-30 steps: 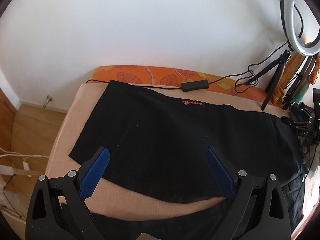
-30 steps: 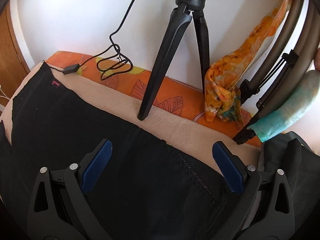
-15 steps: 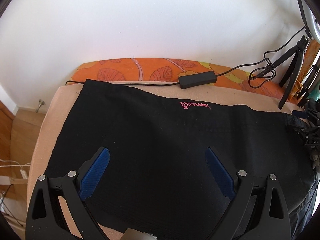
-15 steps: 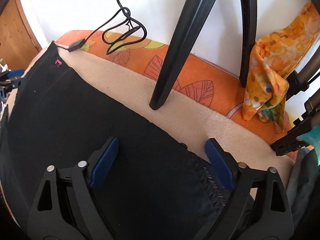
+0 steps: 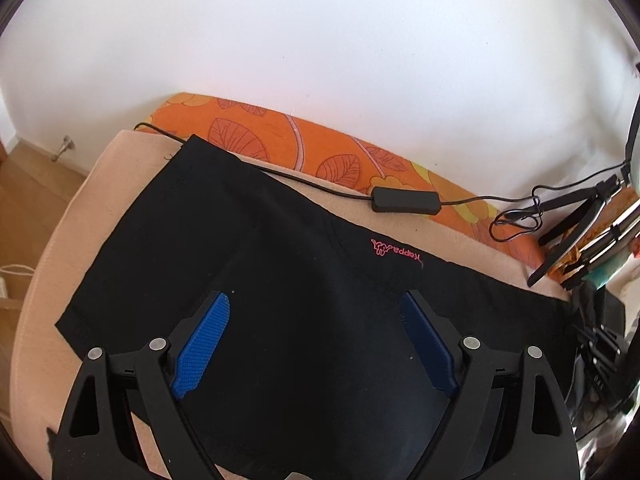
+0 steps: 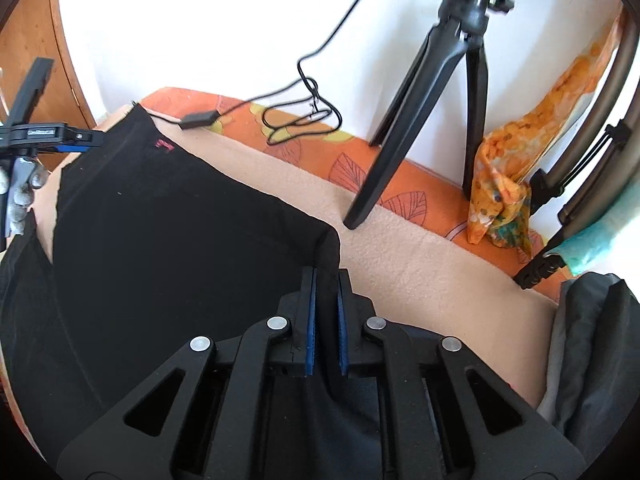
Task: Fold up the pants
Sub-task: 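Lift the hem with the right tool and fold it over toward the waistband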
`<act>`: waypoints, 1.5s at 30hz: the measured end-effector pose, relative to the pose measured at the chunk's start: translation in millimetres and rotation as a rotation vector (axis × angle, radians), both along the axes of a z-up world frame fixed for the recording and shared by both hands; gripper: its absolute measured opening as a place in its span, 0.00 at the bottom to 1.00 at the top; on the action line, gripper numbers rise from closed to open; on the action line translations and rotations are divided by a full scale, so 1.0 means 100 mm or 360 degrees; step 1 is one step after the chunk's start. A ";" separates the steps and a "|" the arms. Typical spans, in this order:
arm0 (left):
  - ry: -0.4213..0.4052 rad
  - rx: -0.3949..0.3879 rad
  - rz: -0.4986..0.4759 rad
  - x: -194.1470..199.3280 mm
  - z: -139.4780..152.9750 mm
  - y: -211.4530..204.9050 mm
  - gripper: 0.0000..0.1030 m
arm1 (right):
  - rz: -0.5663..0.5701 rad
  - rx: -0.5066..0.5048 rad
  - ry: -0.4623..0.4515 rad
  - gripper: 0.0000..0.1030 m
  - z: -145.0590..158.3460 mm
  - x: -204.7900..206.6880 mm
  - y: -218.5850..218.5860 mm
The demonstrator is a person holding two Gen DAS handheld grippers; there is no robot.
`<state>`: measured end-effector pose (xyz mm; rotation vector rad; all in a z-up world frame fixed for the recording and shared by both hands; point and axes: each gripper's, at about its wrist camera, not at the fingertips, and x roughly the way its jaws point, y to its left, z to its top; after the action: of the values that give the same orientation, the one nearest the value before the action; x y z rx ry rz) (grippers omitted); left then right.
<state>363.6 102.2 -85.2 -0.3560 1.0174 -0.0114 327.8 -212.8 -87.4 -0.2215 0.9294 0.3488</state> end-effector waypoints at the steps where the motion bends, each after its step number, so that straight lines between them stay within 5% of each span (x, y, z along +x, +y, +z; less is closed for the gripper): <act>1: -0.0003 -0.0022 0.0024 0.00 0.01 0.01 0.84 | 0.0021 -0.0018 -0.0048 0.09 0.09 -0.12 0.06; 7: -0.0015 -0.0171 0.0097 0.00 0.07 0.04 0.85 | 0.0169 -0.0056 -0.0204 0.08 0.44 -0.80 0.34; 21: 0.0047 -0.0330 0.0221 -0.06 -0.01 0.11 0.83 | 0.0376 -0.0166 -0.0249 0.08 0.47 -1.71 0.51; 26: 0.0048 -0.0387 0.0274 -0.20 -0.12 0.23 0.30 | 0.0323 -0.0136 -0.0256 0.08 0.49 -1.70 0.44; 29: -0.0026 -0.0420 0.0279 -0.28 -0.14 0.32 0.14 | 0.0302 -0.0134 -0.0259 0.08 0.50 -1.69 0.42; 34: -0.0170 -0.0424 0.0210 -0.34 -0.06 0.34 0.05 | 0.0299 -0.0178 -0.0291 0.08 0.52 -1.76 0.45; 45: -0.0380 -0.0299 0.0108 -0.96 0.46 0.35 0.04 | 0.0244 -0.0200 -0.0373 0.08 0.82 -2.08 0.51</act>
<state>268.0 137.1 -39.6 -0.5472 0.7691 -0.0869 120.2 -161.4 -5.6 -0.4415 0.7046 0.3971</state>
